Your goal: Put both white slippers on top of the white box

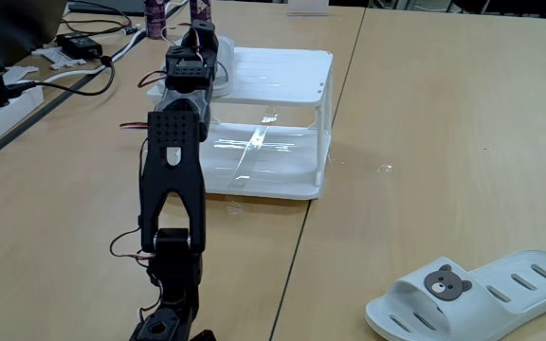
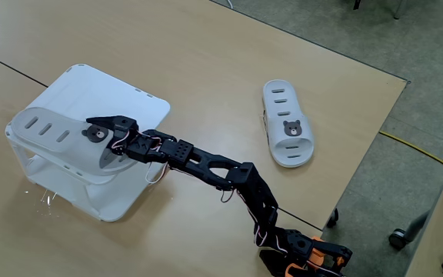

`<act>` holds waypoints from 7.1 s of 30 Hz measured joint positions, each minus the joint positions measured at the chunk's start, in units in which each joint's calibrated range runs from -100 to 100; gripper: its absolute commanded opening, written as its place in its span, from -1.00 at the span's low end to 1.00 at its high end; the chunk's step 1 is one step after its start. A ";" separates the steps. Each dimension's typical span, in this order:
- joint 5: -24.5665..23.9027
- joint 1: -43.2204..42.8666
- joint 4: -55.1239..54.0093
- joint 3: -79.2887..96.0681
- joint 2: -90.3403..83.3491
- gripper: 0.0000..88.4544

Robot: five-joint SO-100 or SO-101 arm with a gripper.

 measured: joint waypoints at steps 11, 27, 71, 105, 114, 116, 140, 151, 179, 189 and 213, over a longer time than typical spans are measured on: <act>0.00 0.00 0.52 15.18 -13.11 -0.44; 0.00 -3.30 0.52 37.20 -44.54 -0.82; 0.00 46.97 -85.92 124.17 -20.95 -0.98; 0.00 66.14 -98.28 102.16 3.30 -0.50; 0.00 66.07 -98.28 86.97 12.87 -0.50; 0.00 66.07 -97.60 83.38 13.77 -0.50; 0.00 65.84 -64.03 63.34 7.59 -0.98; 0.00 62.25 -19.06 36.39 -18.14 -0.98; 0.00 23.30 -0.43 24.44 -38.10 -0.98; 0.00 12.28 -0.43 28.21 -38.10 -0.98; 0.00 11.24 -0.34 -13.66 3.79 -0.98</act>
